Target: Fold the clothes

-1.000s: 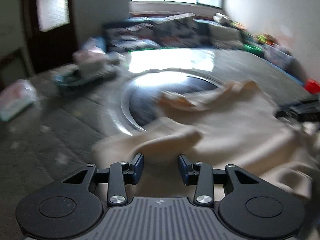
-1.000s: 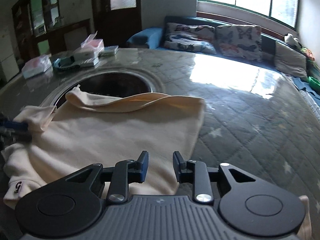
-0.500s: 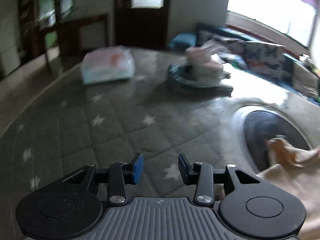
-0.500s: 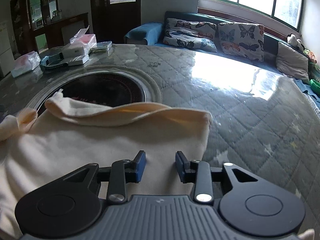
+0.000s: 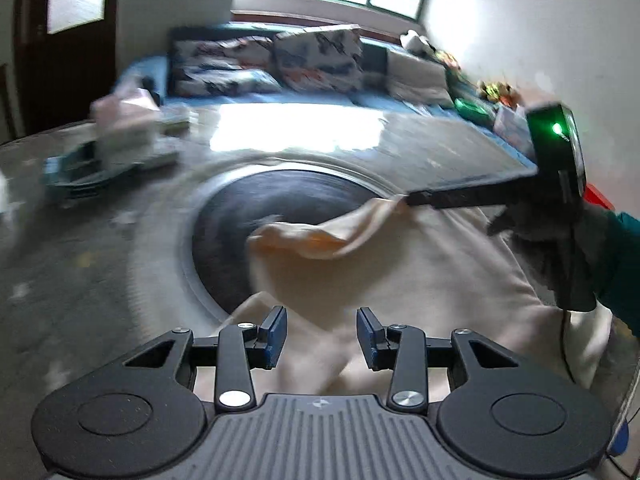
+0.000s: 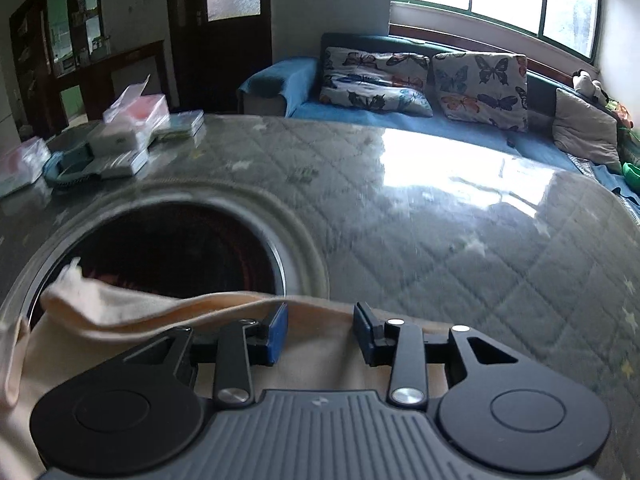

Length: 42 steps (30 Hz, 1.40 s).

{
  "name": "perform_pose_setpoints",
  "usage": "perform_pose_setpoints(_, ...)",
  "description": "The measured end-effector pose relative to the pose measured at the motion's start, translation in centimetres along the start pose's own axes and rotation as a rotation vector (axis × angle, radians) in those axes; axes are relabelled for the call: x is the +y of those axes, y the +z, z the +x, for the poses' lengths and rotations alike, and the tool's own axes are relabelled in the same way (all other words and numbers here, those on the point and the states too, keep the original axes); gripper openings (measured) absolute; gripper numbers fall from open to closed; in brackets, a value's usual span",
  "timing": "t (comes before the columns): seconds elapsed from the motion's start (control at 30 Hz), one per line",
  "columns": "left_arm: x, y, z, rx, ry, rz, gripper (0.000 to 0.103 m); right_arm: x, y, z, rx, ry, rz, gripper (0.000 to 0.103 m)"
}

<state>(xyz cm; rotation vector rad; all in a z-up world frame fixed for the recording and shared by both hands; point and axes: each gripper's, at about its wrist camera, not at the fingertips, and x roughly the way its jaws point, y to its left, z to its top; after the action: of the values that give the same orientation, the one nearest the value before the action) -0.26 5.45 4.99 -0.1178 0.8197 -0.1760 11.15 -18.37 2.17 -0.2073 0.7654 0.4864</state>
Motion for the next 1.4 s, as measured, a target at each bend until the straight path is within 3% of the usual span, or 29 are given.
perform_pose_setpoints(0.13,-0.8,1.8,3.3,0.027,0.021,0.017,0.041,-0.4,0.8,0.7,-0.006,-0.008,0.002,0.037)
perform_pose_setpoints(0.3,0.8,3.5,6.3,0.026,0.122,-0.019,0.041,-1.7,0.4,-1.3,-0.015,-0.005,0.002,0.04)
perform_pose_setpoints(0.53,3.4,5.5,6.4,-0.031,0.161,-0.137,0.043,-4.2,-1.1,-3.6,0.006,-0.028,0.043,0.04)
perform_pose_setpoints(0.73,4.0,5.6,6.4,-0.026,0.172,-0.112,0.043,-5.5,-2.0,-3.2,0.034,-0.02,0.081,0.038)
perform_pose_setpoints(0.77,3.9,5.5,6.6,-0.02,0.174,-0.097,0.042,-5.5,-2.0,-2.8,0.045,-0.016,0.078,0.038)
perform_pose_setpoints(0.8,3.8,5.4,6.9,-0.015,0.176,-0.082,0.041,-5.4,-2.1,-2.5,0.05,-0.011,0.078,0.031)
perform_pose_setpoints(0.87,3.6,5.2,7.6,-0.003,0.186,-0.048,0.013,-5.2,-2.0,-2.0,0.05,-0.004,0.072,0.02)
perform_pose_setpoints(0.9,3.4,5.1,7.8,-0.012,0.193,-0.024,0.012,-5.0,-1.9,-1.8,0.046,-0.006,0.064,0.01)
perform_pose_setpoints(0.93,3.3,5.2,8.0,-0.021,0.203,-0.012,0.01,-4.7,-1.6,-1.6,0.042,-0.003,0.058,0.007)
perform_pose_setpoints(1.1,3.7,6.2,8.9,-0.034,0.259,-0.012,0.01,-3.8,-0.3,-0.5,0.005,-0.035,0.016,0.006)
perform_pose_setpoints(1.27,3.7,6.4,7.7,-0.042,0.244,-0.019,0.013,-3.7,0.5,0.3,0.011,-0.056,0.013,0.011)
perform_pose_setpoints(1.4,2.1,5.2,5.2,-0.049,0.194,0.029,0.013,-3.0,0.3,-2.1,-0.006,-0.035,-0.033,0.012)
